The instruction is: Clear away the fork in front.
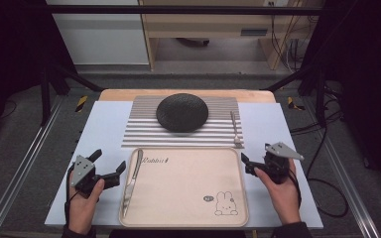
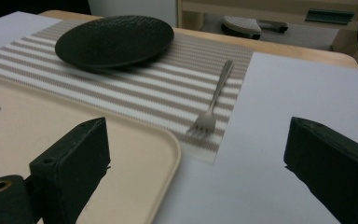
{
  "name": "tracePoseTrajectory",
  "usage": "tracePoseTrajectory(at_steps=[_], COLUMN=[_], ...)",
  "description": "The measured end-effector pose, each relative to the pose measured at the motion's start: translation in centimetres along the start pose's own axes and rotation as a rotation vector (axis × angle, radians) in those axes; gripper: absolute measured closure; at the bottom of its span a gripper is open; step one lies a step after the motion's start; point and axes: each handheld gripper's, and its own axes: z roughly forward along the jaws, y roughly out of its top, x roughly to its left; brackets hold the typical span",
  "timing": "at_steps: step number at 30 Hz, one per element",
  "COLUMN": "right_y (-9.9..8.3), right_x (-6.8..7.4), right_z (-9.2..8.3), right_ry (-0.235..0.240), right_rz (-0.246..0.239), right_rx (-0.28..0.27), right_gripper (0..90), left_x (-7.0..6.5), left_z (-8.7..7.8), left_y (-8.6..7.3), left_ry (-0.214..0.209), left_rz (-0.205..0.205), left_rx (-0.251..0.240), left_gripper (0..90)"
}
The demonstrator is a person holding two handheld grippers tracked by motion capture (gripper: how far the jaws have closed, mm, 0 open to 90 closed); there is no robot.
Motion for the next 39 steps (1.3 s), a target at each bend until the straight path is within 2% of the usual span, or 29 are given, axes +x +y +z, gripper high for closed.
tracePoseTrajectory(at_steps=[5, 10, 14, 18, 22, 27, 29, 32, 39], right_y=[3.5, 4.6, 4.2, 3.5, 2.8, 2.0, 1.8, 1.6, 1.1], right_x=[-1.3, -2.4, -3.2, -3.6, -3.6, -3.4, -3.4, -3.3, -2.9], right_z=[3.1, 6.4, 8.8, 10.7, 12.3, 13.6, 13.9, 14.3, 15.1], right_ry=[0.009, -0.002, -0.007, 0.008, 0.010, -0.007, -0.001, 0.002, -0.019], right_rz=[-0.015, -0.005, 0.013, 0.028, 0.032, 0.017, 0.025, 0.019, 0.005], right_rx=[0.042, 0.090, 0.116, 0.139, 0.147, 0.186, 0.191, 0.206, 0.244], right_gripper=[8.6, 14.5, 23.1, 35.7, 46.2, 55.7, 59.6, 63.2, 67.8], left_x=[0.5, 1.1, 1.4, 1.5, 1.6, 1.7, 1.6, 1.6, 1.6], left_z=[-0.7, -0.6, -0.3, -0.4, -0.5, -0.5, -0.5, -0.6, -0.7], left_y=[0.0, 0.1, 0.0, -0.1, -0.1, -0.1, -0.1, 0.1, 0.2], left_ry=[0.013, 0.029, 0.042, 0.048, 0.056, 0.056, 0.047, 0.046, 0.046], left_rz=[-0.005, -0.020, -0.022, -0.022, -0.018, -0.023, -0.023, -0.011, -0.017], left_rx=[-0.016, -0.042, -0.038, -0.038, -0.038, -0.040, -0.046, -0.051, -0.059], left_gripper=[3.5, 3.4, 3.4, 3.3, 3.4, 3.4, 3.4, 3.4, 3.6])
